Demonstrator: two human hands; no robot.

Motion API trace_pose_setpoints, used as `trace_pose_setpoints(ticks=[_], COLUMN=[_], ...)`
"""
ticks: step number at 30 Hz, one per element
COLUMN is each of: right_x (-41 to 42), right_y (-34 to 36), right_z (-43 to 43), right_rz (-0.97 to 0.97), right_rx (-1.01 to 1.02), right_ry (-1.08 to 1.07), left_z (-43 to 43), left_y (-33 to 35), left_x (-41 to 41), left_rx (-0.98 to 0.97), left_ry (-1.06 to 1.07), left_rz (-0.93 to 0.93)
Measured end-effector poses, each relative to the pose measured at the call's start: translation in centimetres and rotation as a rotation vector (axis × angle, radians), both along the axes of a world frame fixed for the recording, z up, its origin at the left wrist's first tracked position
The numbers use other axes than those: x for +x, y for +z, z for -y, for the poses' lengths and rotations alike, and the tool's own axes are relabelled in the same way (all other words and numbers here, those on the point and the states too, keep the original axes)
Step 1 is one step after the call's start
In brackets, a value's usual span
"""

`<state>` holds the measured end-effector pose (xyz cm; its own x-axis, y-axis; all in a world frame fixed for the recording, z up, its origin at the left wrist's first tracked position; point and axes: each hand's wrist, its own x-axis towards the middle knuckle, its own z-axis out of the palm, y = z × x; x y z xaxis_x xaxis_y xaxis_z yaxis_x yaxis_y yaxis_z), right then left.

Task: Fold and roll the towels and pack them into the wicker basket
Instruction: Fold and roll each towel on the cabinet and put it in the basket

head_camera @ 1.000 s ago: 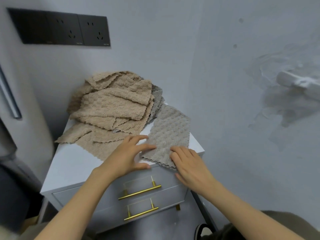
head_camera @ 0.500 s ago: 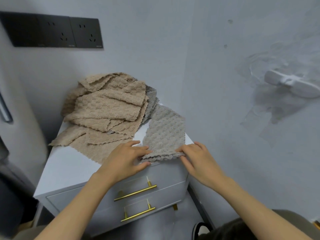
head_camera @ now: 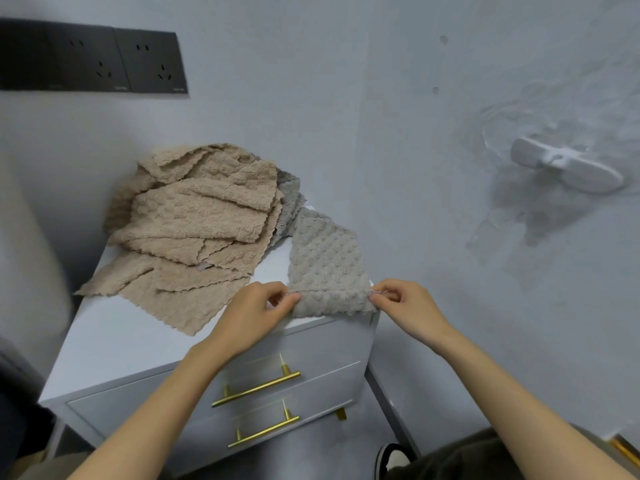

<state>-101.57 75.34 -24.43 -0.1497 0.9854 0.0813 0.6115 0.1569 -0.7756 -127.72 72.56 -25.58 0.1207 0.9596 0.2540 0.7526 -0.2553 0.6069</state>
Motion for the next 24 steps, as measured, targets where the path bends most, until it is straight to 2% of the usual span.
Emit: trace_pose_setpoints(ticks=[3, 6, 9, 13, 15, 17, 19, 22, 24], right_x=[-0.3, -0.7, -1.4, -1.9, -2.0, -2.0, -2.2, -2.3, -2.0], right_y=[-0.2, -0.6, -1.0, -1.4, -1.6, -1.9, -2.2, -2.6, -2.8], right_z=[-0.5, -0.8, -0.8, -0.5, -0.5, -0.6, -0.6, -0.7, -0.8], right_rz=[-0.038, 0.052, 0.195, 0.343, 0.413, 0.433, 0.397, 0.384, 0.433], right_rx=[-0.072, -0.035, 0.067, 0.251, 0.401, 0.569, 0.682, 0.743, 0.767], right_ry=[-0.099, -0.153, -0.178, -0.145, -0.122, -0.048, 0.070, 0.192, 0.226], left_z=[-0.6, -1.1, -1.2, -1.1, -1.0, -1.0, -1.3, -1.7, -1.6], left_y=[-0.3, -0.5, -0.5, -0.5, -0.5, -0.6, -0.8, -1.2, -1.3], left_x=[0.5, 0.9, 1.5, 2.3, 2.5, 2.5, 2.4, 2.3, 2.4], left_rx=[-0.042, -0.051, -0.028, 0.003, 0.081, 0.201, 0.340, 0.508, 0.516], left_ry=[0.063, 0.124, 0.210, 0.289, 0.298, 0.251, 0.119, -0.119, -0.203], left_rz=[0.059, 0.040, -0.022, 0.006, -0.080, -0.146, -0.178, -0.351, -0.428])
